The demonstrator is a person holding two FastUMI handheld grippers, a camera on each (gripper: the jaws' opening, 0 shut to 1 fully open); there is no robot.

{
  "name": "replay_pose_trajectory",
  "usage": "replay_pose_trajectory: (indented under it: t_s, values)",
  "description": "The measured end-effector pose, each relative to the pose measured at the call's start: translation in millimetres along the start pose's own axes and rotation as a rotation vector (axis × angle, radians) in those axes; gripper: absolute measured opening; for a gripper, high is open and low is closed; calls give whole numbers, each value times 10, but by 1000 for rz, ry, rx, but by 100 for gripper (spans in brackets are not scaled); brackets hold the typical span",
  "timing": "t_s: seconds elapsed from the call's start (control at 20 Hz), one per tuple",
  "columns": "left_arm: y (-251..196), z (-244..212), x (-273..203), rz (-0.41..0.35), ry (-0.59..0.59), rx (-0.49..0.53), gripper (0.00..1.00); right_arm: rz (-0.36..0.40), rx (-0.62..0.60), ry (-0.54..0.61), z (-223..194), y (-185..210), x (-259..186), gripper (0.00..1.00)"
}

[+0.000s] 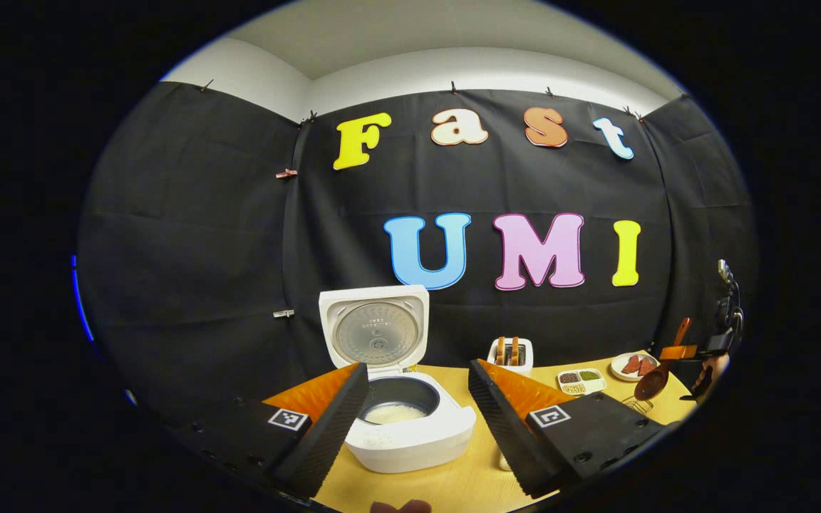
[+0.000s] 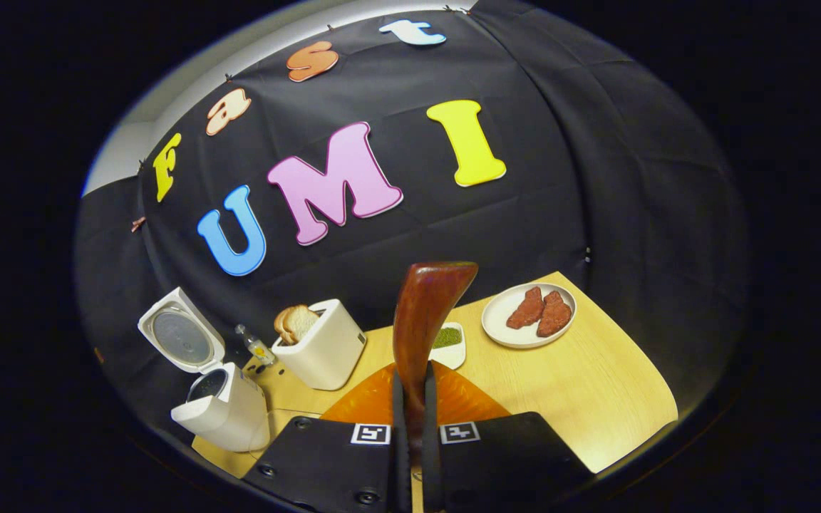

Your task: Close the left gripper, press the button to open the rice cooker; take a wooden spoon from the chopstick holder with the right hand, scoop a spoonful of rice and pour it into the rice cooker, then put the wooden spoon back into the chopstick holder.

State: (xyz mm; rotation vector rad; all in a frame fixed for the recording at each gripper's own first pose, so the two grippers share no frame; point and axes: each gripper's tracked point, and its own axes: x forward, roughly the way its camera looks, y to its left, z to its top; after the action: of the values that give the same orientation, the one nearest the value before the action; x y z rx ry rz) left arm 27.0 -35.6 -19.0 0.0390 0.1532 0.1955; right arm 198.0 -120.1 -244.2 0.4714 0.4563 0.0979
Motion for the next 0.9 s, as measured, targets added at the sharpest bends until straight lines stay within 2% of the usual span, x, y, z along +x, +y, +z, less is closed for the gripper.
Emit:
replay_pose_trajectory:
  t_s: [0.15,0.35,0.65,0.9]
  values:
    - [112,-23,51,-31,-5,28,97,23,-17,-41,54,355,-92,11]
    - [241,-55,156,-68,-9,39,97,99,-90,-52,-80,1015,-134,11]
    - [412,-171,309,-122,5,36,97,89,-354,27,-842,1526,147,11]
    - [596,-319,382,-165,40,15,97,42,-570,76,-1551,1580,510,11]
